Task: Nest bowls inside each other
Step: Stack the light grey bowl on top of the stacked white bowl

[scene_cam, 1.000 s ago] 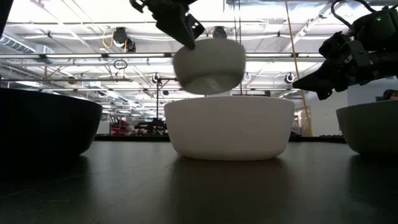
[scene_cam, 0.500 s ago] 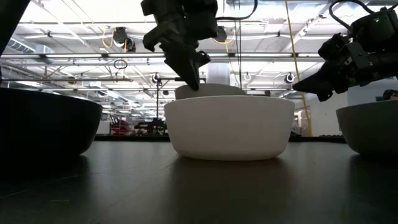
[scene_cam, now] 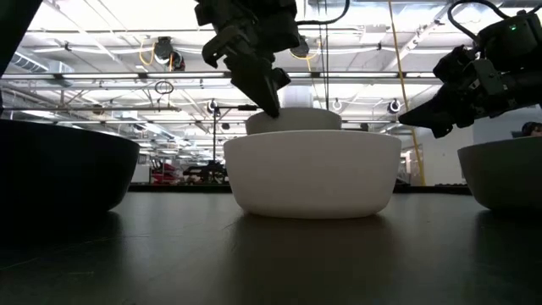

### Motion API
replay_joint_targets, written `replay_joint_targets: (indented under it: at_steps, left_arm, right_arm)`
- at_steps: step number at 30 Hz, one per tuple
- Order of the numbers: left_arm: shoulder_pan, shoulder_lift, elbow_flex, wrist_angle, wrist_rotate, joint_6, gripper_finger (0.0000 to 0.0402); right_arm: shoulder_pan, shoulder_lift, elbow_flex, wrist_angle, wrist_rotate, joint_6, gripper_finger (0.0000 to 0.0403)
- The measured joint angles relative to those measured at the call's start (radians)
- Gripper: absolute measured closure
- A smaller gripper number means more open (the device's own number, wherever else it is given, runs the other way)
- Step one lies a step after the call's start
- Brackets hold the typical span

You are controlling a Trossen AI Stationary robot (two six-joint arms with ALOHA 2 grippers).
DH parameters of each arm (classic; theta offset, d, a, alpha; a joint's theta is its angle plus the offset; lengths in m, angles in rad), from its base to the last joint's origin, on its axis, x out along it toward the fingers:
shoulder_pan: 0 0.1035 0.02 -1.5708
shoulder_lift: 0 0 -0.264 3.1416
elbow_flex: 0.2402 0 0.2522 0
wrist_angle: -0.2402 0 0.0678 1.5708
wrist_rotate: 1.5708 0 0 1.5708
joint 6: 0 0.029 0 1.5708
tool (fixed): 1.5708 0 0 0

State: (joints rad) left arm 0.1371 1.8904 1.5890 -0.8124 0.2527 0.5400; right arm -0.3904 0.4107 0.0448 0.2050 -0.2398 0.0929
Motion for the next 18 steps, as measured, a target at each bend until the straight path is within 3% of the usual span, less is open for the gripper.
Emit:
replay_joint_targets:
  at_steps: [18]
  left_arm:
    - [0.0,0.039,-0.062,0.064,0.014,-0.026,0.0401]
  right_arm:
    - [0.0,0.005,-0.016,0.021,0.0,0.0,0.0403]
